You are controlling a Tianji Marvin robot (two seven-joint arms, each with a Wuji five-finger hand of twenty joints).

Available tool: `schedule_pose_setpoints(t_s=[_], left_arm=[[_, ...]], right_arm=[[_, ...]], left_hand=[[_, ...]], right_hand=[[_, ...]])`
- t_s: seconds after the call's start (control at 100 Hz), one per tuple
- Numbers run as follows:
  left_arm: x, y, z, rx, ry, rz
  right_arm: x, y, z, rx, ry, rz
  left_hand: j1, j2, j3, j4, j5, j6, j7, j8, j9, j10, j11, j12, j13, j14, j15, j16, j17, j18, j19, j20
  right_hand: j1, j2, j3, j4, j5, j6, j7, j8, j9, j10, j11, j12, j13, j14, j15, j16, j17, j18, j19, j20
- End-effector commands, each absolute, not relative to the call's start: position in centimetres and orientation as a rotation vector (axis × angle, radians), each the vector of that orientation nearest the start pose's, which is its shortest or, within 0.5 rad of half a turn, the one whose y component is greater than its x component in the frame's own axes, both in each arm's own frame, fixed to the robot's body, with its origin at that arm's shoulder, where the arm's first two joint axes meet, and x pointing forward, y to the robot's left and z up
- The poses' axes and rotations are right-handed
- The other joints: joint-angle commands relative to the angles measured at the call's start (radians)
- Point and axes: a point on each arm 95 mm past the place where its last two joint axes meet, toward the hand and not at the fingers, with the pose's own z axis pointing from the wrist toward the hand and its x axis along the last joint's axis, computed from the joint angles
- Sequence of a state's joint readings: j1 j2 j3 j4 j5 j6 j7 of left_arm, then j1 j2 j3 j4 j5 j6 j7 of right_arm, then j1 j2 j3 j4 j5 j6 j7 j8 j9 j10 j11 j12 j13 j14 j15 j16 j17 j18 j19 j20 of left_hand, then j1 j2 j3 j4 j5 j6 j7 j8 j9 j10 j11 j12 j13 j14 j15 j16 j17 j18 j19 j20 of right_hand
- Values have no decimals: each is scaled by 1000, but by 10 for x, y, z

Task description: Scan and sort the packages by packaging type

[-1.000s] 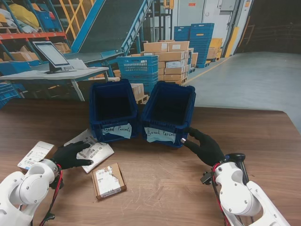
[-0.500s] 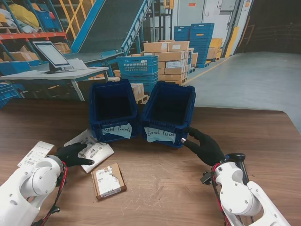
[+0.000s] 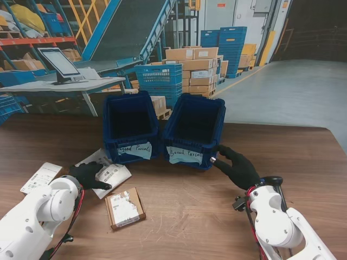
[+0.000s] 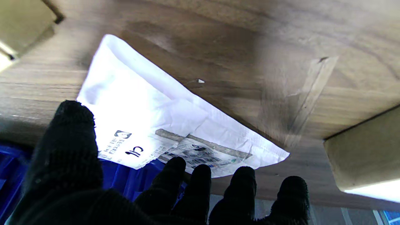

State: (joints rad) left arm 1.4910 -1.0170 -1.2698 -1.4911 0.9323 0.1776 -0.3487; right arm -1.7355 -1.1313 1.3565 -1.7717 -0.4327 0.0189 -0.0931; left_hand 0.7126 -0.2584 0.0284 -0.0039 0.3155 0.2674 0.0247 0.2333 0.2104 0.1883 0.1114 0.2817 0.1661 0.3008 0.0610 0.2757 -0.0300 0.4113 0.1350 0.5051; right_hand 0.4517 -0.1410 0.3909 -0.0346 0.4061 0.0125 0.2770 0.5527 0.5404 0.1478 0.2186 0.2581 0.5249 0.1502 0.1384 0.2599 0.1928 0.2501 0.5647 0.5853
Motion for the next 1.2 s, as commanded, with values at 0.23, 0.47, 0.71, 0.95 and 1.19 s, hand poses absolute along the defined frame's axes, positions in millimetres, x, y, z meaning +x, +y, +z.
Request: schedule_pose_setpoints(t_s=[0.23, 0.47, 0.71, 0.95, 1.19], left_arm=[[430, 77, -354, -1580, 1634, -959], [431, 70, -353, -1566, 1681, -955], [441, 59, -357, -1486, 1754, -879], [450, 53, -361, -1448, 1825, -814], [456, 52, -368, -1364, 1875, -807]], right_arm=[[367, -18, -300, -2272, -1261, -2431], [367, -18, -300, -2275, -1257, -2432], [367, -19, -299, -2278, -1253, -2433], [366, -21, -298, -2285, -1240, -2440], [366, -24, -297, -2297, -1225, -2445]], left_hand=[[-21, -1, -39, -12, 0, 37, -14, -6, -10, 17, 21, -13, -15, -2, -13, -11, -3, 31, -11, -11], [-34, 8, -39, -14, 6, 39, -14, -6, -4, 21, 17, -18, -21, 2, -15, -14, -12, 29, -15, -23], [-38, 12, -38, -12, 5, 43, -15, -5, -7, 21, 12, -19, -17, 1, -13, -14, -12, 39, -11, -30], [-15, -25, -25, 3, 14, 72, -11, -2, 8, 50, 13, -18, 8, 36, -2, -12, -5, 61, -1, -35], [-112, -214, 411, 6, 77, 36, 23, 38, 88, 28, 80, 36, 112, 30, 44, 37, 14, 77, 55, -55]], right_hand=[[8, 22, -14, 30, 24, -6, 2, 2, 9, -30, -5, 2, -6, -8, -4, 23, -6, -4, -2, 13], [11, 22, -14, 31, 24, -8, 2, 3, 11, -29, -4, 3, -7, -7, -4, 23, -6, -4, -2, 13], [12, 22, -16, 31, 24, -8, 2, 2, 12, -30, -2, 4, -6, -7, -4, 23, -6, -3, -2, 14], [13, 23, -16, 31, 23, -7, 2, 2, 15, -30, 0, 5, -4, -9, -3, 23, -7, -4, -3, 14], [14, 23, -17, 31, 25, -7, 3, 2, 16, -29, 0, 6, -5, -8, -4, 23, -6, -4, -3, 14]])
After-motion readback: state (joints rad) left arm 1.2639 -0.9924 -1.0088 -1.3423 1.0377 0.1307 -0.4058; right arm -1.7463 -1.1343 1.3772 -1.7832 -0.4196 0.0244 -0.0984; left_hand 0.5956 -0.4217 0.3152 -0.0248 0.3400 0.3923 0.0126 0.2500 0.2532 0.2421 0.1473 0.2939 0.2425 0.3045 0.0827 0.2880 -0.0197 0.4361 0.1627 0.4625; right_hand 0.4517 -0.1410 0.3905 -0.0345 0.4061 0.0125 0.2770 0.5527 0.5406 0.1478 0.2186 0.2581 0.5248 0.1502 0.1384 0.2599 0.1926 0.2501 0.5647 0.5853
